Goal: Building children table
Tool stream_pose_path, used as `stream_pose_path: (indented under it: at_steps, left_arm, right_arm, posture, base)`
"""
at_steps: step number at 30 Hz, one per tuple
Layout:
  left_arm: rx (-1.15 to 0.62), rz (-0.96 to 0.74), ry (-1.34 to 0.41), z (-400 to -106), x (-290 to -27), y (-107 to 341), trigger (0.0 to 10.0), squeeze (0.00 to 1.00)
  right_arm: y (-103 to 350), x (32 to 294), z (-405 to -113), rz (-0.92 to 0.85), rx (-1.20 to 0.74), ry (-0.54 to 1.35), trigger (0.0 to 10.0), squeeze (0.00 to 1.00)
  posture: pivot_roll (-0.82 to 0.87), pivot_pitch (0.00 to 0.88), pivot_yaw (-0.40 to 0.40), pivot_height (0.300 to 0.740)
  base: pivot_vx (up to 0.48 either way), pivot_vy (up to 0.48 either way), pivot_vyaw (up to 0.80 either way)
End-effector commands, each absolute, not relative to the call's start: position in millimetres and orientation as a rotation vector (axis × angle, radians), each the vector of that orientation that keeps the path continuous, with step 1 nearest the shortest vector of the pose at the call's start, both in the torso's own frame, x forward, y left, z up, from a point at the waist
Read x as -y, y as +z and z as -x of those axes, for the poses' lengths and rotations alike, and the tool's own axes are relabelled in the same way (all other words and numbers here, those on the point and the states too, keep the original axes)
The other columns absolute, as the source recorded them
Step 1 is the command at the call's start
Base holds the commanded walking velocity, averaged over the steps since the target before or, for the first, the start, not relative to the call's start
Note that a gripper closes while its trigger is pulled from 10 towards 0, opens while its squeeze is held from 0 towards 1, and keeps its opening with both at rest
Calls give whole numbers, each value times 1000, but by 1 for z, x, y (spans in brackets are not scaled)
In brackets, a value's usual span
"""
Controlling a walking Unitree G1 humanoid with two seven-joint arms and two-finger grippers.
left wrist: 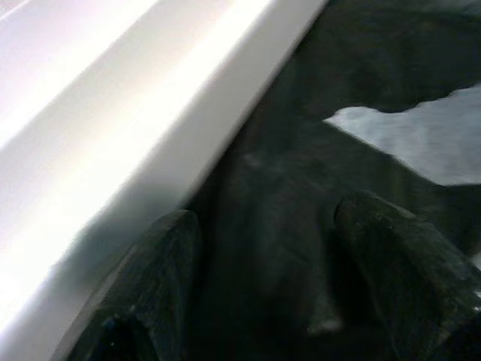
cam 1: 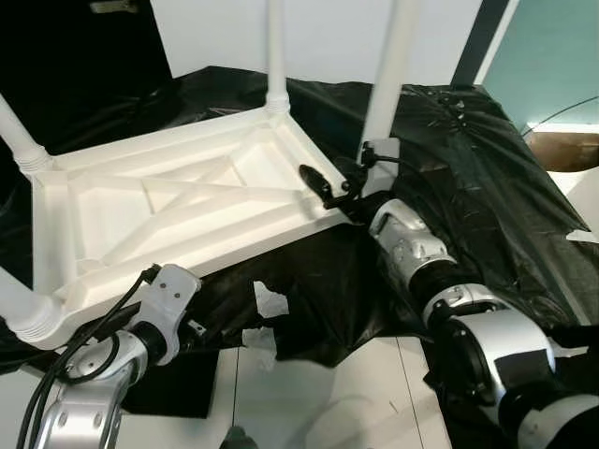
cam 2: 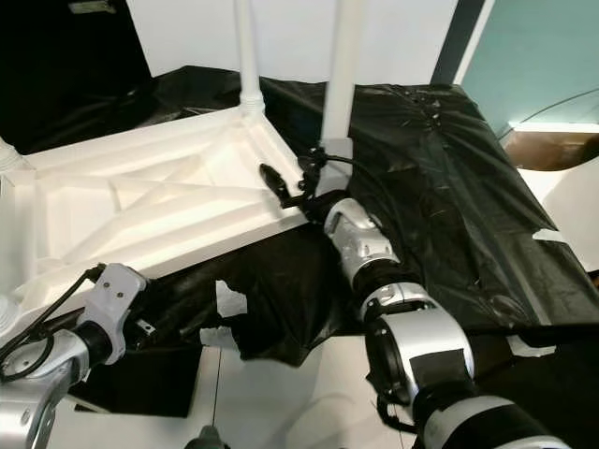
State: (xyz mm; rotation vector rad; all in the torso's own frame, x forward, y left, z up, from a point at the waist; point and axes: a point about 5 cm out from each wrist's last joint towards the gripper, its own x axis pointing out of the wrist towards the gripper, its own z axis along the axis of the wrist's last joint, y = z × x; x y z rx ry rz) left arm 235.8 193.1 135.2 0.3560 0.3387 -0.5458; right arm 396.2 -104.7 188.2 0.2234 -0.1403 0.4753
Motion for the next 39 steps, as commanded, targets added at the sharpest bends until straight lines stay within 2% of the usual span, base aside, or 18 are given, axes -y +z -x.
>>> stream_pose_path:
  at_steps: [1,4,6,9,10,12,14,15,16,25,30,32,33,34,37,39]
  left_arm:
    - [-368,-384,-524,-244,-191,129,10000,0]
    - [-364,-395,-552,-247,-187,130,10000,0]
    - [-363,-425,-611,-252,-179,129,10000,0]
    - [-365,-433,-629,-255,-176,128,10000,0]
    - [-364,-444,-657,-258,-170,126,10000,0]
    - [-364,-444,-657,-258,-170,126,10000,0]
    - [-351,-459,-702,-267,-156,124,10000,0]
    - [-351,-459,-702,-267,-156,124,10000,0]
    - [-339,-465,-722,-273,-148,125,10000,0]
    - [-255,-471,-786,-294,-112,135,10000,0]
    - [-195,-432,-847,-291,-96,145,10000,0]
    - [-164,-396,-876,-284,-93,150,10000,0]
    - [-164,-396,-876,-284,-93,150,10000,0]
    - [-129,-361,-894,-276,-92,155,10000,0]
    - [-108,-330,-899,-270,-92,158,10000,0]
    - [-66,-270,-891,-257,-96,166,10000,0]
  right_arm:
    - [180,138,-398,-227,127,337,10000,0]
    - [180,146,-398,-225,131,312,10000,0]
    - [182,163,-398,-213,142,257,10000,0]
    - [182,170,-398,-207,147,233,10000,0]
    - [182,180,-396,-199,153,200,10000,0]
    - [182,180,-396,-199,153,200,10000,0]
    - [180,204,-392,-171,163,115,10000,0]
    - [180,204,-392,-171,163,115,10000,0]
    - [179,218,-390,-164,167,62,10000,0]
    - [182,262,-378,-122,203,-145,10000,0]
    - [183,253,-379,-74,224,-111,10000,0]
    - [179,236,-381,-20,211,-50,10000,0]
    - [179,236,-381,-20,211,-50,10000,0]
    - [172,218,-382,51,189,11,10000,0]
    - [167,208,-382,74,180,45,10000,0]
    - [159,189,-380,95,182,106,10000,0]
  posture:
    - [177,88,-26,740]
    - [173,91,-23,740]
    - [163,93,-15,740]
    - [163,93,-15,740]
    - [152,97,-7,740]
    - [152,97,-7,740]
    - [141,99,2,740]
    - [141,99,2,740]
    - [137,99,5,740]
    - [125,102,18,740]
    - [122,100,22,740]
    - [122,98,22,740]
    - [122,98,22,740]
    - [132,93,15,740]
    - [144,90,6,740]
    - [160,85,-9,740]
  base:
    - [0,0,0]
    - [0,0,0]
    - [0,0,0]
    - [0,0,0]
    - [0,0,0]
    - [0,0,0]
    - [0,0,0]
    - [0,0,0]
    - [0,0,0]
    - [0,0,0]
    - [0,0,0]
    - [0,0,0]
    - [0,0,0]
    - [0,0,0]
    - [0,0,0]
    - [0,0,0]
